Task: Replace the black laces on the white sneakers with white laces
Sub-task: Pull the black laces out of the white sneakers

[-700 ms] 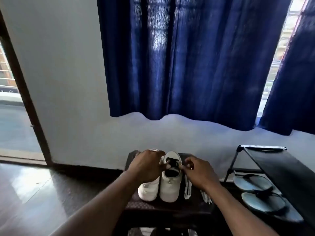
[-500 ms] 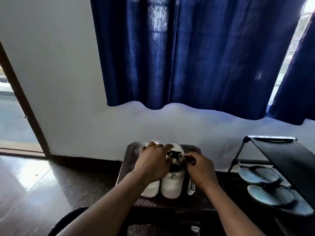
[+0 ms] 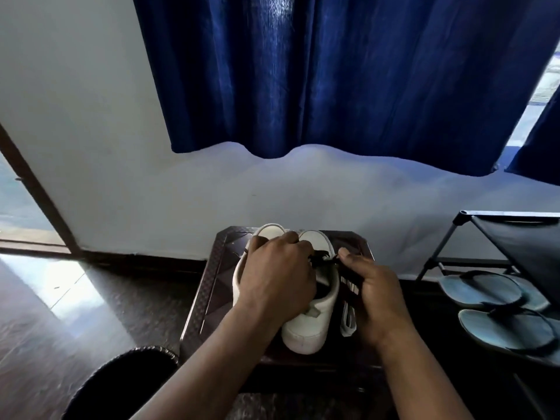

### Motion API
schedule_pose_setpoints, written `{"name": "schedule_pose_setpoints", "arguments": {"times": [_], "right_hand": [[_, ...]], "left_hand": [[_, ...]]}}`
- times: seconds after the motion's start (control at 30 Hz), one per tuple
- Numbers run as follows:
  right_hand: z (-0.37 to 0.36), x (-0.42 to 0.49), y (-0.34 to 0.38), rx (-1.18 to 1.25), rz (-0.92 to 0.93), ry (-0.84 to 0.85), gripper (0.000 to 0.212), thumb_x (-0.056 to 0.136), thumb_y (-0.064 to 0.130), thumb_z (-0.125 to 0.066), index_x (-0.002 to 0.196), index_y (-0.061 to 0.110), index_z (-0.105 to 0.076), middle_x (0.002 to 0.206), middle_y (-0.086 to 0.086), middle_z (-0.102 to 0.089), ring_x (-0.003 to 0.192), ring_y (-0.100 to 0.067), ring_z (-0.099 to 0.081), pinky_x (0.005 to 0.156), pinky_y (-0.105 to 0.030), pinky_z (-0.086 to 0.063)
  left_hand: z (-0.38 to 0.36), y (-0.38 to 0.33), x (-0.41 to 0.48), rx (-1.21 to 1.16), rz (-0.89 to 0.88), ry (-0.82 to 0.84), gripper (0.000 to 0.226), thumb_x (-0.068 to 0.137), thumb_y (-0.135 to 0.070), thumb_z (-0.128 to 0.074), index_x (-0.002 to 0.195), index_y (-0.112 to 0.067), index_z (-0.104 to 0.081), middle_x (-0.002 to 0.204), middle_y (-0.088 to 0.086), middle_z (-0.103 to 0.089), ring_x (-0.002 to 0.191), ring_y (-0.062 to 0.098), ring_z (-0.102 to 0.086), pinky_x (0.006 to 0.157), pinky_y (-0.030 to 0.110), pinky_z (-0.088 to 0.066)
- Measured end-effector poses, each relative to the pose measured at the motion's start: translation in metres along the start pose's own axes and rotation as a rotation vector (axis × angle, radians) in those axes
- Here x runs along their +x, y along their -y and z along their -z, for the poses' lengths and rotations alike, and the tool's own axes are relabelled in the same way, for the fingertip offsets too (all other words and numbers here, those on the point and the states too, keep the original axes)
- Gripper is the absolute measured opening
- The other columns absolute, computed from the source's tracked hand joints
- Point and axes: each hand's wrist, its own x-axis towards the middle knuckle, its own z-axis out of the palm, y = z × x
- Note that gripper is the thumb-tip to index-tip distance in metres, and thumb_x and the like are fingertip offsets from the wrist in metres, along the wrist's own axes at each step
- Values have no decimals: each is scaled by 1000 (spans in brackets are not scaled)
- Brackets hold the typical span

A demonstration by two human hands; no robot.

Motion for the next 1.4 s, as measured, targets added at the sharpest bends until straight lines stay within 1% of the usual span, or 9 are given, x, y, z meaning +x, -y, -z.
{"name": "schedule_pose_setpoints", "arguments": {"times": [0.1,0.37,0.43,0.53,0.7,0.9,1.03,1.23,1.4], "right_hand": [[2,-5,11,161,-118,80,12,85,11,-65,82,8,-76,79,-8,-72,69,-18,-69,67,-28,-56],[20,1,29,381,-231,155,12,66,26,-81,64,17,-73,92,6,-62,84,-12,-59,80,-29,-37],[23,-2,39,462,-181,198,19,61,28,-86,68,20,-70,88,8,-64,87,-11,-60,84,-28,-32],[31,-1,56,478,-63,139,13,83,32,-70,74,25,-64,95,7,-67,92,-13,-61,90,-30,-36],[33,3,86,467,203,117,22,96,39,-59,79,27,-64,101,8,-72,94,-11,-68,86,-33,-47],[42,10,89,567,341,139,25,101,46,-52,86,30,-64,115,11,-68,104,-12,-65,86,-32,-44],[52,12,80,405,344,102,24,103,38,-49,89,29,-65,117,7,-71,109,-15,-65,85,-33,-45],[23,4,52,6,331,228,22,101,28,-51,92,16,-68,121,-8,-73,112,-23,-65,87,-37,-46],[8,2,36,-315,341,156,17,103,10,-59,107,4,-74,102,-5,-79,88,-10,-73,76,-19,-54]], "left_hand": [[-4,-5,-10,-29,66,-63,37,80,-37,-47,99,-30,-78,93,-10,-66,89,18,-67,89,43,-38],[-3,-7,-15,-116,134,-88,35,83,-33,-50,105,-34,-76,97,-12,-69,93,15,-67,94,41,-39],[-2,-8,-15,-127,135,-96,31,82,-31,-50,107,-36,-69,99,-13,-68,94,14,-67,92,41,-36],[0,-9,-15,-117,120,-93,25,81,-30,-50,103,-36,-62,94,-13,-64,93,15,-64,87,40,-32],[-1,-9,-15,-109,86,-38,29,78,-31,-49,100,-37,-67,96,-13,-55,101,16,-59,88,41,-33],[0,-6,-11,-258,99,-15,30,77,-34,-45,82,-29,-74,106,-18,-60,112,10,-52,95,41,-38],[-1,-5,-7,-329,155,-6,38,82,-46,-42,73,-24,-72,100,-19,-62,102,7,-52,93,38,-36],[2,-16,-8,-156,95,50,24,90,-41,-59,114,-41,-64,116,-15,-56,116,17,-53,96,46,-41],[4,-21,-8,-79,107,76,31,91,-41,-58,121,-39,-66,121,-8,-55,120,23,-51,98,48,-43]]}}
